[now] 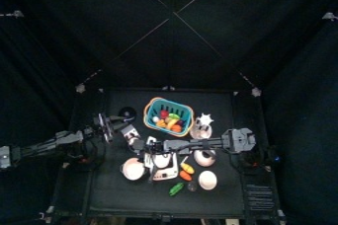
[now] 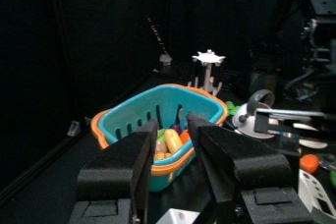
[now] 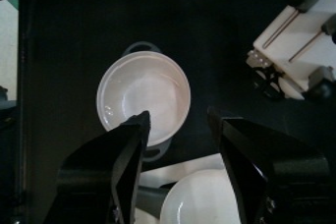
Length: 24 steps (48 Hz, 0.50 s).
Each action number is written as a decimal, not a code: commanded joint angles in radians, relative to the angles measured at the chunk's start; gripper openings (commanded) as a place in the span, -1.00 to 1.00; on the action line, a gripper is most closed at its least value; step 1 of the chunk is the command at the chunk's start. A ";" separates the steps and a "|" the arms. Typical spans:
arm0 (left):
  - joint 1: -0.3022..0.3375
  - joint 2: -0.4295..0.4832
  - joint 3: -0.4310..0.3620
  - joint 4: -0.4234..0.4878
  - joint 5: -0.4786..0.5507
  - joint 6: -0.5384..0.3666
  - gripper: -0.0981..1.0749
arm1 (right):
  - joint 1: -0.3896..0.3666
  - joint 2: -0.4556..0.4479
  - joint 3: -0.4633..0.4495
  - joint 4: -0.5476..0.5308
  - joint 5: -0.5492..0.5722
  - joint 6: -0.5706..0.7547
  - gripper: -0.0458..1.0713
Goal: Grab corn
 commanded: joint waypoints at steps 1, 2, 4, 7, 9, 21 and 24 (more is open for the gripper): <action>-0.038 0.003 -0.032 0.023 -0.002 0.000 0.42 | -0.006 -0.132 0.107 0.040 -0.075 0.000 0.62; -0.044 0.003 -0.034 0.028 -0.002 0.000 0.42 | -0.008 -0.146 0.133 0.048 -0.091 0.000 0.62; -0.060 0.003 -0.035 0.037 -0.002 0.000 0.42 | -0.006 -0.184 0.195 0.067 -0.124 0.000 0.62; -0.083 0.009 -0.038 0.055 0.003 0.000 0.42 | -0.008 -0.222 0.264 0.092 -0.170 0.000 0.62; -0.092 0.017 -0.043 0.064 0.009 0.000 0.42 | -0.008 -0.249 0.314 0.106 -0.202 -0.002 0.62; -0.132 0.091 -0.077 0.077 0.038 0.000 0.42 | 0.023 -0.362 0.518 0.156 -0.215 0.000 0.62; -0.135 0.103 -0.081 0.081 0.041 0.000 0.42 | 0.055 -0.390 0.563 0.167 -0.199 0.002 0.62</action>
